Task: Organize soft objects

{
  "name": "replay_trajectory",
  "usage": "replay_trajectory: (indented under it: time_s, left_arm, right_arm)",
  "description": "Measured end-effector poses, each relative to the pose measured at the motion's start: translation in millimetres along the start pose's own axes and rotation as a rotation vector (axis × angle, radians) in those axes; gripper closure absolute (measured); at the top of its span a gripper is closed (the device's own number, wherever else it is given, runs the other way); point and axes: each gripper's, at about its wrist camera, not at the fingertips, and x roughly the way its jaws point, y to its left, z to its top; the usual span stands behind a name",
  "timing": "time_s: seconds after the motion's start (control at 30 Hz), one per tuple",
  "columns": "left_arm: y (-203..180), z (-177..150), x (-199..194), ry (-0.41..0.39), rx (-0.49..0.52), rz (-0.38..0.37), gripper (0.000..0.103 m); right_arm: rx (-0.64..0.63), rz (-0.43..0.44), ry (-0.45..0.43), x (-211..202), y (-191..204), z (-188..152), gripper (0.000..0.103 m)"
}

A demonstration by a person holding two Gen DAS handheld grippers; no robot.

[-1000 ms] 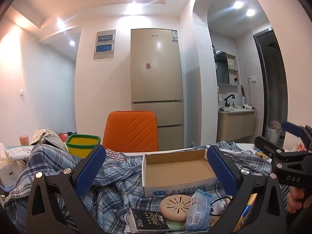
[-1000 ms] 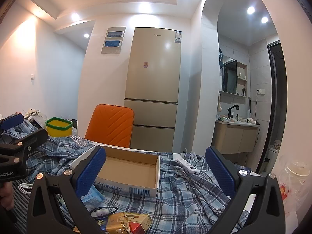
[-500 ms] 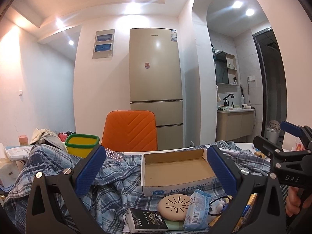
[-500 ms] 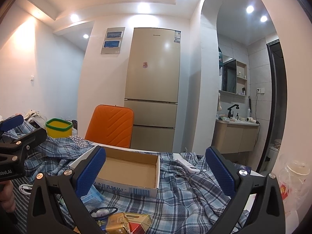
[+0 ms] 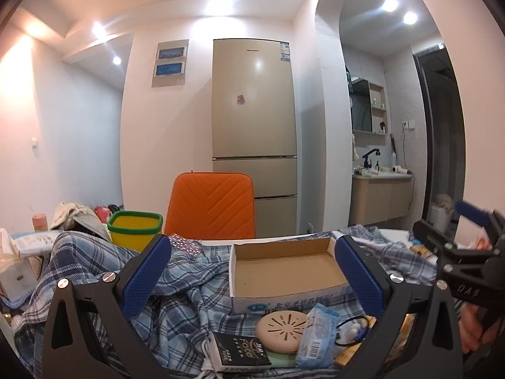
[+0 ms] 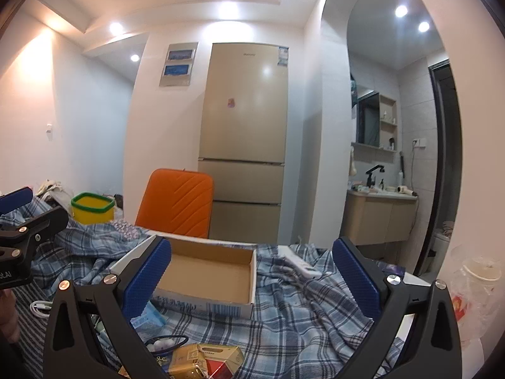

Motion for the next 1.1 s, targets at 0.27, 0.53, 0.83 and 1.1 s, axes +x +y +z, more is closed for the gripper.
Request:
replay_trajectory:
  time_s: [0.27, 0.53, 0.83, 1.1]
  left_arm:
    - [-2, 2, -2, 0.024, -0.002, -0.019, 0.0]
    - [1, -4, 15, 0.159, -0.031, 0.025, 0.0]
    - [0, -5, 17, 0.229, -0.022, 0.035, 0.0]
    - [-10, -10, 24, 0.282, 0.027, 0.031, 0.0]
  right_arm:
    - [0.027, 0.027, -0.013, -7, -9, 7, 0.0]
    - [0.07, 0.125, 0.058, -3, -14, 10, 0.001]
    - [0.076, 0.249, 0.181, 9, -5, 5, 0.001]
    - [0.079, 0.291, 0.364, 32, 4, -13, 0.001]
